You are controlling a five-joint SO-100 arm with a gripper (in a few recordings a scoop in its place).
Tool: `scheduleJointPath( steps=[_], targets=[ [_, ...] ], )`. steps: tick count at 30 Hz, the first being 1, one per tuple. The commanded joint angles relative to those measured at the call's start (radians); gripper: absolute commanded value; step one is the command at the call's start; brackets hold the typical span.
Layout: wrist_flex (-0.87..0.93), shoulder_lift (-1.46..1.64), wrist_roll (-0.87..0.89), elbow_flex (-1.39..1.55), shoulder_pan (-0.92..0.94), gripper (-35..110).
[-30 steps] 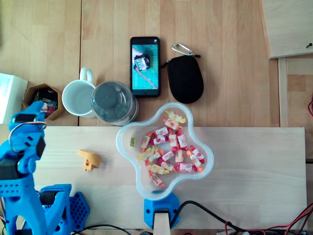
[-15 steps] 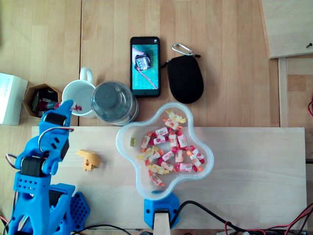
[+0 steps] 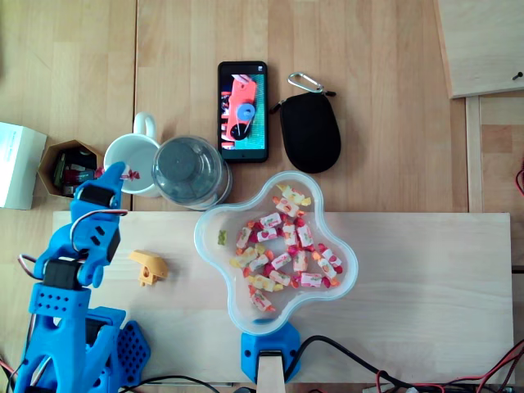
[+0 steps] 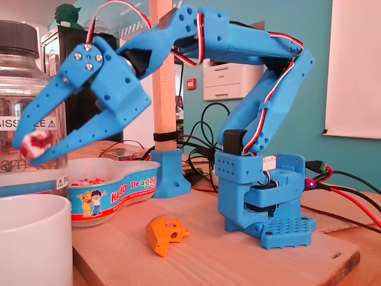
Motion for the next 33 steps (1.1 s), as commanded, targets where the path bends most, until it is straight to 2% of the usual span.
scheduleJointPath(
  steps=[1, 10, 33],
  targets=[
    [-0.052, 0.025, 0.005, 0.026, 0.011, -3],
    [-0.112, 0.025, 0.005, 0.075, 0.011, -3],
    [-0.114, 0.023, 0.005, 0.083, 0.011, 0]
  ],
)
